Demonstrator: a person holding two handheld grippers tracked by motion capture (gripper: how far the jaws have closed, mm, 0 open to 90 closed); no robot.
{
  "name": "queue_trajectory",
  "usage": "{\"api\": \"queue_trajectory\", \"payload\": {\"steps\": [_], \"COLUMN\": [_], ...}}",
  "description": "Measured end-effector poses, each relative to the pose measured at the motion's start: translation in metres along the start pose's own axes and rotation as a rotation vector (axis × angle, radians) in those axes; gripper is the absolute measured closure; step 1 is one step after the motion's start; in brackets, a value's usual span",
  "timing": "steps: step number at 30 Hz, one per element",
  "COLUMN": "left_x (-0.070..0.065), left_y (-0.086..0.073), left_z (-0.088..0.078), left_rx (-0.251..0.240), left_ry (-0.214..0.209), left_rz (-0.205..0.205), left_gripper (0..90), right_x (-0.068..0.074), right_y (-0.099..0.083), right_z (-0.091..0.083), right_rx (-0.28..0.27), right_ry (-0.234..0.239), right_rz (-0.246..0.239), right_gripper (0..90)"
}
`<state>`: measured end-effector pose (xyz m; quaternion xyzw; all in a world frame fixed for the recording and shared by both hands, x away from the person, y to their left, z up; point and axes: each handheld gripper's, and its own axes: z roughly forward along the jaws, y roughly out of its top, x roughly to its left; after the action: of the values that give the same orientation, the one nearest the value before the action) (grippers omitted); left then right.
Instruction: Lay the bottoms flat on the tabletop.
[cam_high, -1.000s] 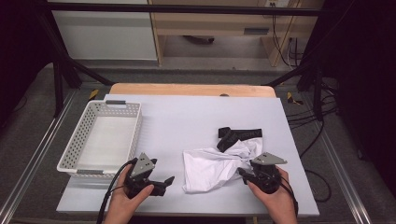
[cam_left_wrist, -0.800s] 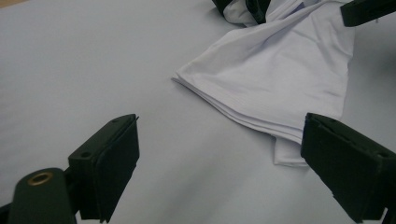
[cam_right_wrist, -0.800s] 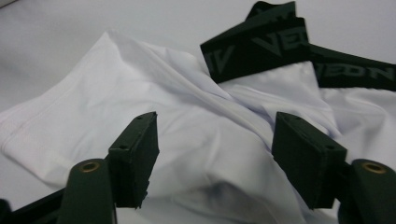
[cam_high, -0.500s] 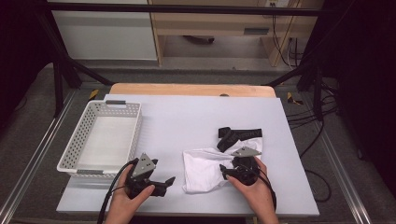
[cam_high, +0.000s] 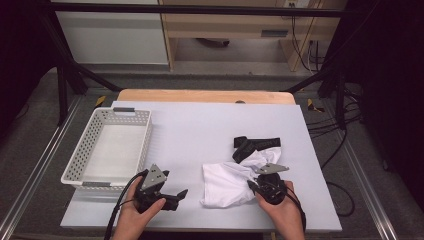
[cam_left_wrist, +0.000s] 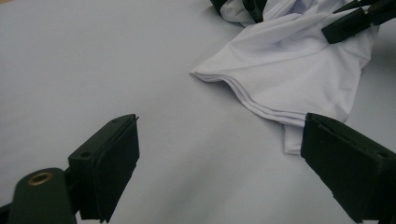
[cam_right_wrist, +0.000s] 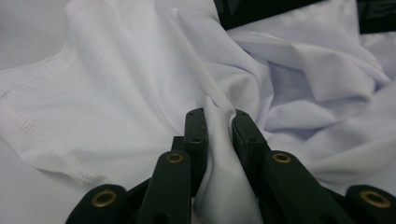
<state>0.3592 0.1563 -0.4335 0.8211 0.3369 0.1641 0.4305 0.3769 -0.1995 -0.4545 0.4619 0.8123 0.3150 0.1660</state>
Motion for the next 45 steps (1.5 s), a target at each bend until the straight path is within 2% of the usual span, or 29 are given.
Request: {"api": "queue_trajectory", "payload": {"steps": [3, 5, 8, 10, 11, 15, 18, 20, 23, 25, 27, 28, 29, 31, 34, 38, 43, 45], "left_x": [0.001, 0.001, 0.0, 0.0, 0.0, -0.002, -0.002, -0.002, -0.002, -0.001, -0.002, -0.002, -0.001, -0.002, -0.003, -0.003, -0.003, -0.004], "left_y": [0.0, 0.0, 0.0, 0.0, 0.0, 0.001, 0.001, 0.001, 0.001, 0.001, 0.001, 0.0, 0.0, 0.0, 0.001, 0.001, 0.001, 0.0], "left_z": [0.0, 0.0, 0.0, 0.0, 0.0, 0.001, 0.001, 0.001, 0.002, 0.002, 0.002, 0.002, 0.002, 0.002, 0.002, 0.004, 0.005, 0.005], "left_rx": [-0.001, 0.002, 0.001, 0.0, 0.001, -0.003, -0.004, -0.001, 0.0, 0.003, 0.004, 0.004, 0.004, 0.004, 0.005, 0.002, 0.01, 0.011], "left_ry": [0.001, 0.002, 0.002, 0.002, 0.002, -0.003, -0.003, -0.001, -0.002, -0.004, -0.003, -0.003, -0.003, -0.003, -0.005, -0.004, -0.006, -0.006], "left_rz": [-0.002, -0.002, -0.002, -0.003, -0.003, -0.001, -0.002, -0.001, -0.002, 0.0, 0.0, -0.001, -0.001, -0.001, 0.002, -0.001, 0.005, 0.006], "left_gripper": [11.0, 11.0, 11.0, 11.0, 11.0, 11.0, 11.0, 11.0, 11.0, 11.0, 11.0, 10.9, 10.9, 10.9, 10.9, 10.9, 10.9, 10.9], "right_x": [-0.009, -0.014, -0.02, -0.023, -0.024, -0.034, -0.048, -0.059, -0.07, -0.075, -0.075, -0.074, -0.072, -0.069, -0.062, -0.044, -0.019, -0.007], "right_y": [-0.006, -0.008, -0.009, -0.006, -0.004, 0.001, 0.002, 0.001, -0.001, -0.002, -0.005, -0.007, -0.008, -0.008, -0.008, -0.002, 0.01, 0.017], "right_z": [-0.009, -0.012, -0.016, -0.022, -0.027, -0.033, -0.025, -0.017, -0.001, 0.01, 0.017, 0.019, 0.02, 0.018, 0.017, 0.018, 0.026, 0.031], "right_rx": [0.015, 0.002, -0.052, -0.098, -0.136, -0.199, -0.176, -0.156, -0.113, -0.081, -0.041, -0.03, -0.029, -0.034, -0.034, -0.019, -0.038, -0.044], "right_ry": [-0.036, -0.019, 0.008, 0.012, -0.002, -0.066, -0.152, -0.161, -0.142, -0.134, -0.122, -0.106, -0.087, -0.051, -0.036, -0.038, 0.032, 0.044], "right_rz": [0.009, 0.015, 0.045, 0.06, 0.073, 0.086, 0.084, 0.116, 0.156, 0.174, 0.167, 0.164, 0.16, 0.15, 0.135, 0.095, 0.074, 0.052], "right_gripper": [77.4, 72.5, 49.7, 41.2, 35.5, 29.5, 25.3, 22.0, 17.5, 20.5, 26.8, 36.0, 39.8, 59.8, 77.9, 81.7, 82.1, 82.1]}}
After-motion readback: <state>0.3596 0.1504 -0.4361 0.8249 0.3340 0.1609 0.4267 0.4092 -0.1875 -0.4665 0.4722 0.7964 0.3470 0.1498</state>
